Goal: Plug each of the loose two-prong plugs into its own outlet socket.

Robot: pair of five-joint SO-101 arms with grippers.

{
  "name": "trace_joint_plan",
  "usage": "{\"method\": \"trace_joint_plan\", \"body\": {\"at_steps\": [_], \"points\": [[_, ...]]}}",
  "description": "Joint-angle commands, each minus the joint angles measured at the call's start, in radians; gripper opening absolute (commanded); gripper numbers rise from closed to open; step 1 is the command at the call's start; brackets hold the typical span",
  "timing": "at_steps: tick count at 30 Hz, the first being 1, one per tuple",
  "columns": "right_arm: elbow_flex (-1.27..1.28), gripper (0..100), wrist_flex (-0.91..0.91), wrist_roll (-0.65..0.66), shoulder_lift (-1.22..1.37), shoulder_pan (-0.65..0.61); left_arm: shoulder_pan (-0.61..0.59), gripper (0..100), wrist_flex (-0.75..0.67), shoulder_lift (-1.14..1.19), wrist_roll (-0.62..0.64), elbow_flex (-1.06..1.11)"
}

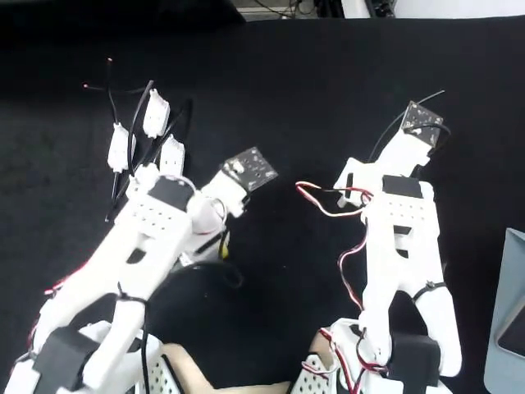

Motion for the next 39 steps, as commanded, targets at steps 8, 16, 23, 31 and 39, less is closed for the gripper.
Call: {"method": "trace_joint_plan", "body": {"at_steps": [8, 16, 23, 31, 39], "points": [[-0.002, 1.3, -0.020, -0.003, -0.038, 0.002, 0.022, 26, -0.060, -0.150, 0.054, 0.131], [-0.002, 1.3, -0.020, -0.003, -0.038, 0.002, 0.148, 22, -0.089, -0.339, 0.060, 0.320], [-0.001, 1.3, -0.020, -0.003, -0.038, 0.002, 0.044, 22, -0.153, -0.457, 0.054, 0.384], [-0.001, 1.3, -0.020, -0.003, -0.038, 0.002, 0.116, 25, -0.221, -0.402, 0.060, 0.443], [0.039, 1.3, -0.078, -0.002, -0.038, 0.002, 0.042, 25, -0.325, -0.075, 0.055, 0.341]]}}
